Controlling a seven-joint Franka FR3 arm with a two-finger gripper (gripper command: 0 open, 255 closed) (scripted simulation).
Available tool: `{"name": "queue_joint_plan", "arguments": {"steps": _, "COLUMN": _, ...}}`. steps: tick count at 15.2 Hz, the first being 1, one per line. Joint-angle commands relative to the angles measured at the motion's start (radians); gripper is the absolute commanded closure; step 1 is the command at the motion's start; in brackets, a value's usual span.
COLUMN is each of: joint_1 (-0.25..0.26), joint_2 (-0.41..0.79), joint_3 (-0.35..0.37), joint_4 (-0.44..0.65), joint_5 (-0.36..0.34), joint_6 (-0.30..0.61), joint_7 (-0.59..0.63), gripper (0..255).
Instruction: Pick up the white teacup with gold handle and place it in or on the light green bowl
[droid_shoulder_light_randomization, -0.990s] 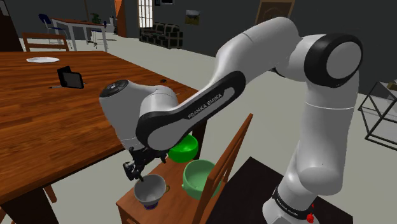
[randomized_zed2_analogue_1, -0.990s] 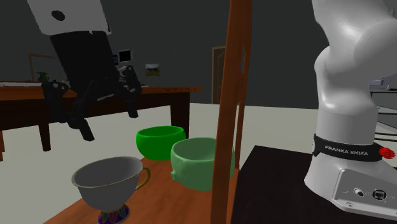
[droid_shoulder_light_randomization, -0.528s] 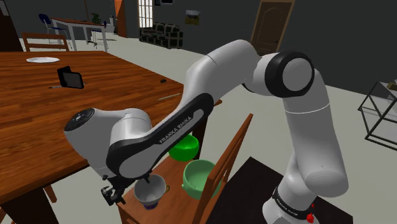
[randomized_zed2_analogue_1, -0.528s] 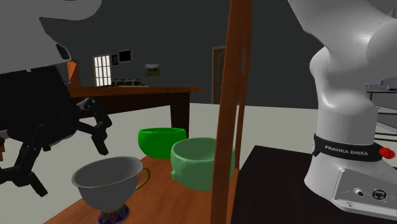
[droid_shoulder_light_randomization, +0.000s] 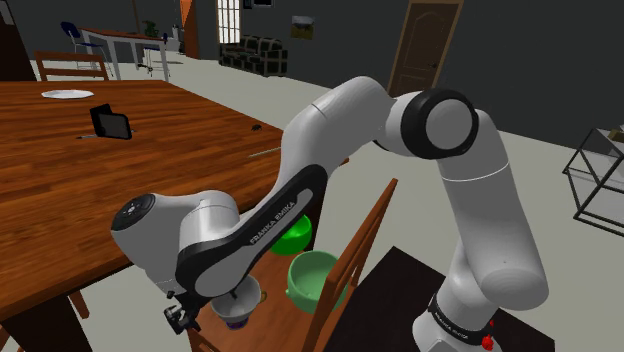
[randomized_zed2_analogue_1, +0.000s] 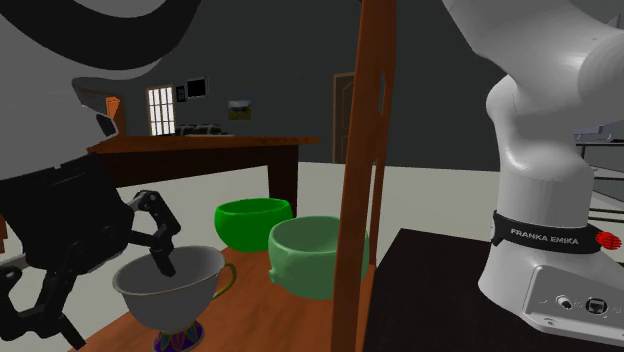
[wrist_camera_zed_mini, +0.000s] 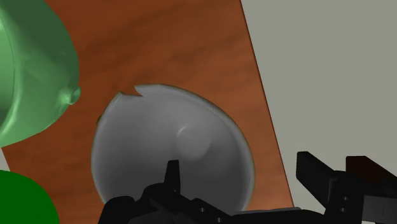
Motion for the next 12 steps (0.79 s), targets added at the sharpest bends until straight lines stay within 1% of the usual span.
{"name": "queue_joint_plan", "arguments": {"steps": 1, "joint_1": -0.001, "joint_2": 0.002, "joint_3": -0.002, "joint_4": -0.005, "joint_5": -0.003, "joint_6": 0.008, "joint_7": 0.002, "gripper": 0}}
{"name": "queue_joint_plan", "arguments": {"steps": 7, "joint_1": 0.0, "joint_2": 0.002, "joint_3": -0.002, "joint_4": -0.005, "joint_5": -0.003, "joint_6": 0.007, "joint_7": 0.002, "gripper": 0}}
{"name": "queue_joint_plan", "arguments": {"steps": 8, "joint_1": 0.0, "joint_2": 0.002, "joint_3": -0.002, "joint_4": -0.005, "joint_5": -0.003, "joint_6": 0.007, "joint_7": 0.002, "gripper": 255}}
{"name": "queue_joint_plan", "arguments": {"steps": 12, "joint_1": 0.0, "joint_2": 0.002, "joint_3": -0.002, "joint_4": -0.005, "joint_5": -0.003, "joint_6": 0.007, "joint_7": 0.002, "gripper": 255}}
